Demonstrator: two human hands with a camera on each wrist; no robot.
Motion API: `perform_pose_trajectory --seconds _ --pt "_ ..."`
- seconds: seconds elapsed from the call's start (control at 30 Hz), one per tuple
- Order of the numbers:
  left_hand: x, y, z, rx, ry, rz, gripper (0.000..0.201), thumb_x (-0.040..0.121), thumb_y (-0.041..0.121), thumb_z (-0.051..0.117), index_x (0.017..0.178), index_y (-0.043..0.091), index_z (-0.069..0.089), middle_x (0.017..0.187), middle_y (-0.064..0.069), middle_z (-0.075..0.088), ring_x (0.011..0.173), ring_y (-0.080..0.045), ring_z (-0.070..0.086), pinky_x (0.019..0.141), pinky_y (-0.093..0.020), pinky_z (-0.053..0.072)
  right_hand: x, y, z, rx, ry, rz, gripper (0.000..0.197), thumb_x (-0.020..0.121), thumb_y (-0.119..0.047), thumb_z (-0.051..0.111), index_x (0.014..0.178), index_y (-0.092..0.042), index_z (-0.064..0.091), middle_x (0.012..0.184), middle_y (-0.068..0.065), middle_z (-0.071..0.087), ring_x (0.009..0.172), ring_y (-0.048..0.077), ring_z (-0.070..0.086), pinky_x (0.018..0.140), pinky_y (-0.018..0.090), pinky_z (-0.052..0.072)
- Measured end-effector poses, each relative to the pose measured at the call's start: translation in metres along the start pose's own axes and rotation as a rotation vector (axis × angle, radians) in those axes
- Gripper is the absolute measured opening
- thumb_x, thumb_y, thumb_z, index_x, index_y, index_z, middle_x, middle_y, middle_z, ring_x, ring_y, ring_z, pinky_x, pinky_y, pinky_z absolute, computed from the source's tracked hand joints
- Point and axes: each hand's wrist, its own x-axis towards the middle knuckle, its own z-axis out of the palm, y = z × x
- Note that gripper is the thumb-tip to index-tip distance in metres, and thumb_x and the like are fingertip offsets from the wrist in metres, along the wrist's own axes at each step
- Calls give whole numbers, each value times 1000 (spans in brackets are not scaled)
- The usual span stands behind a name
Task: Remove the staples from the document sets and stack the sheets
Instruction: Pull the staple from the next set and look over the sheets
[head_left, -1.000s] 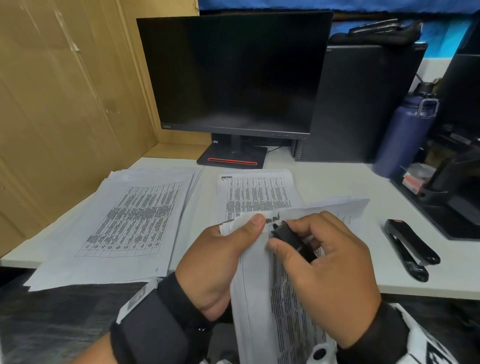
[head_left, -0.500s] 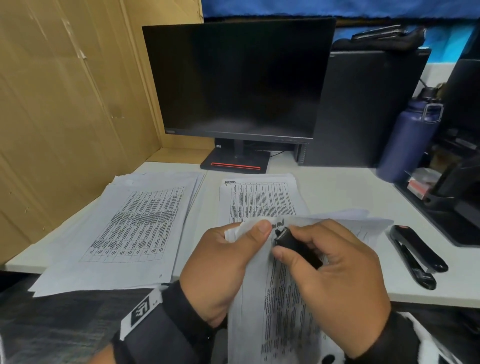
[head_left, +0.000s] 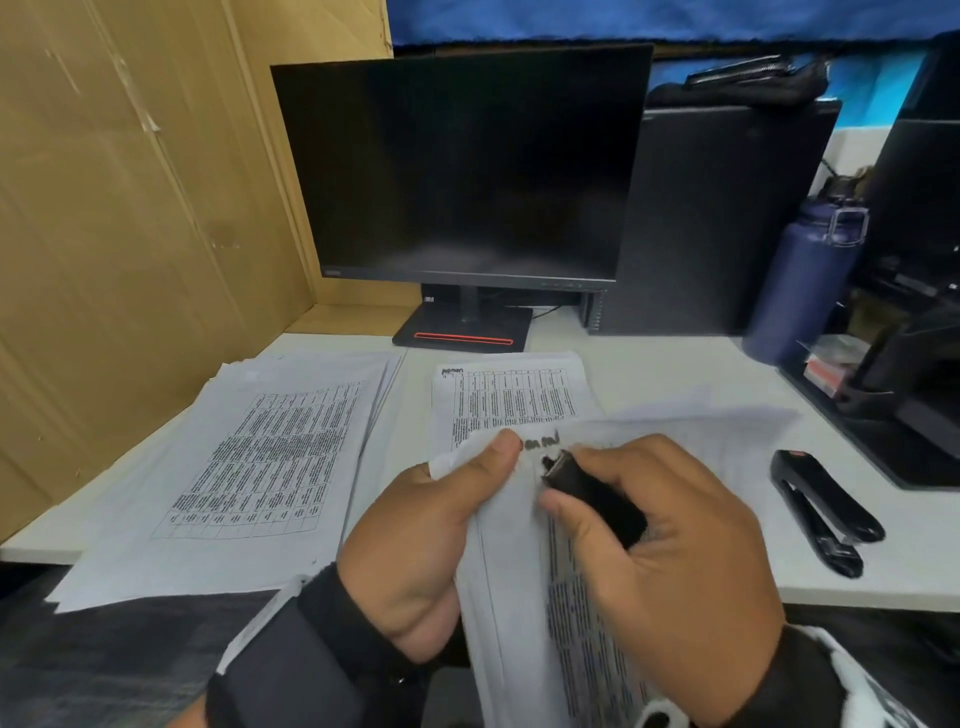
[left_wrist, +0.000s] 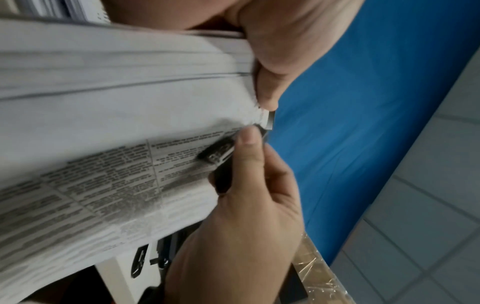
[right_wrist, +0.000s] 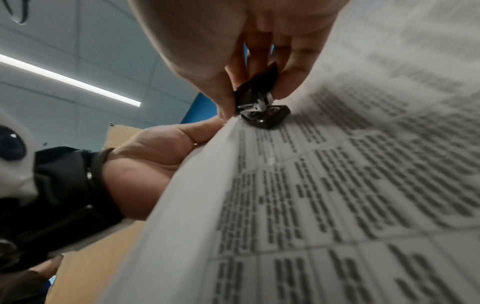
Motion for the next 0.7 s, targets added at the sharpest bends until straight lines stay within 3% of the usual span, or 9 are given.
perform_pose_trajectory --seconds 0.13,0.33,0.6,0.7 --pt "-2 8 3 -2 -33 17 31 89 24 66 109 3 79 114 -23 76 99 -34 76 87 -43 63 3 2 -2 96 10 84 17 77 -38 77 90 -31 70 83 -20 60 80 3 61 68 23 48" --pt "-6 3 6 23 -43 39 30 90 23 65 111 6 79 117 -21 76 106 -35 75 91 -43 62 2 1 -3 108 1 81 16 77 -38 77 90 -32 69 82 -21 60 80 3 61 68 21 48" --pt "-5 3 3 164 -24 149 29 83 28 70 99 7 81 105 -20 79 97 -33 77 83 -38 62 8 4 -4 214 -60 154 21 74 -39 83 91 -35 71 83 -13 68 80 11 66 68 28 52" --pt "-6 0 4 195 -14 169 28 84 29 70 98 8 82 104 -20 79 97 -35 77 89 -42 61 7 5 -5 216 -67 160 23 75 -41 82 94 -35 70 84 -14 68 80 10 67 69 31 53"
